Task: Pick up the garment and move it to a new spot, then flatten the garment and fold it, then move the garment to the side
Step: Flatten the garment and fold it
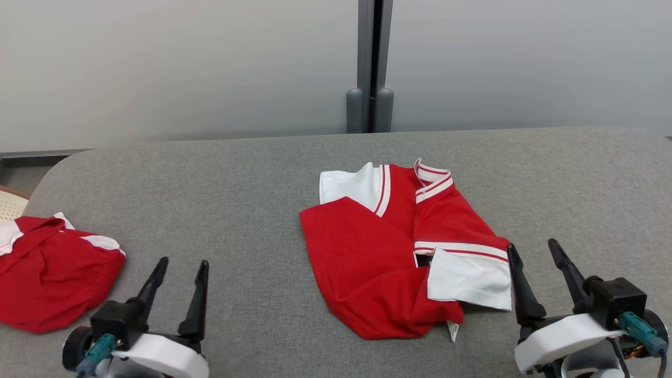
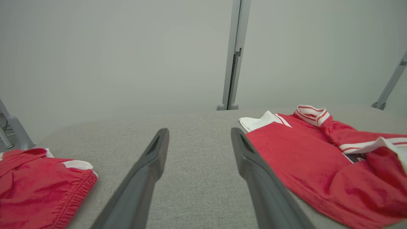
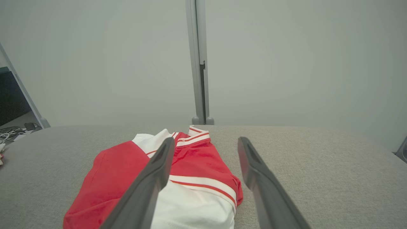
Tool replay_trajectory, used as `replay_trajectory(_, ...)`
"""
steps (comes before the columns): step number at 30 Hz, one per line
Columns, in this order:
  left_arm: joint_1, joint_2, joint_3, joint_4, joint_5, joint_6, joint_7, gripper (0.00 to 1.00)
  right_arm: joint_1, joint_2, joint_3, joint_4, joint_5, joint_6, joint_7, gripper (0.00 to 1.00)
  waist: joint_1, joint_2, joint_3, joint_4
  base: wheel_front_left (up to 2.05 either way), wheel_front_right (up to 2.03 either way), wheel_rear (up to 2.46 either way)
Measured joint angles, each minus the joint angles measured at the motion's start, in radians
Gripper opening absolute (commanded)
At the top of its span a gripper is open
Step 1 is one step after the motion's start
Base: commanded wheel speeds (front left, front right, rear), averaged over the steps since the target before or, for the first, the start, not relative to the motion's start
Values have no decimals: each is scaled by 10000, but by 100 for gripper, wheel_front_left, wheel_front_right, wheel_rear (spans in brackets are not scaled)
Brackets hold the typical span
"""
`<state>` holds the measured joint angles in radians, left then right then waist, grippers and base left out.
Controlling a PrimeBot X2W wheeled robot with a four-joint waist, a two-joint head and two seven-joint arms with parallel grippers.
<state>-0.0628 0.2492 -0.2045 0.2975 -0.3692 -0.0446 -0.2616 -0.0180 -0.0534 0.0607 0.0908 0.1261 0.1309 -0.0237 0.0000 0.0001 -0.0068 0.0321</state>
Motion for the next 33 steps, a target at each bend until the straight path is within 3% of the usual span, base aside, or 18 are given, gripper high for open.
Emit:
replay_trajectory(9, -1316, -1011, -1565, 311, 176, -502, 863, 100, -295, 12, 67, -157, -31, -2, 36, 100, 0, 0, 607, 24, 0, 0, 0)
replay_trajectory(20, -2507, -1764, -2936, 2755, -221, -732, 2362, 99, -707, 23, 96, 0, -2, 0, -111, 100, 0, 0, 1682, -685, 0, 0, 0)
replay_trajectory(21, -2513, -1778, -2959, 2917, -305, -736, 2401, 64, -718, 21, 75, 23, -2, 0, -115, 100, 0, 0, 1724, -738, 0, 0, 0)
replay_trajectory(22, -2527, -1789, -2955, 3032, -334, -742, 2391, 0, -738, 23, 59, 35, -2, 0, -117, 100, 0, 0, 1764, -780, 0, 0, 0)
replay_trajectory(27, -2813, -1833, -2974, 3429, -451, -744, 2272, 0, -871, 25, -17, 102, 29, 0, -205, 100, 0, 0, 1881, -859, 0, 0, 0)
replay_trajectory(33, -3060, -1687, -2625, 2859, -472, -602, 1154, 0, -909, 29, -188, 130, 31, -2, -265, 100, 0, 0, 1904, -755, 0, 0, 0)
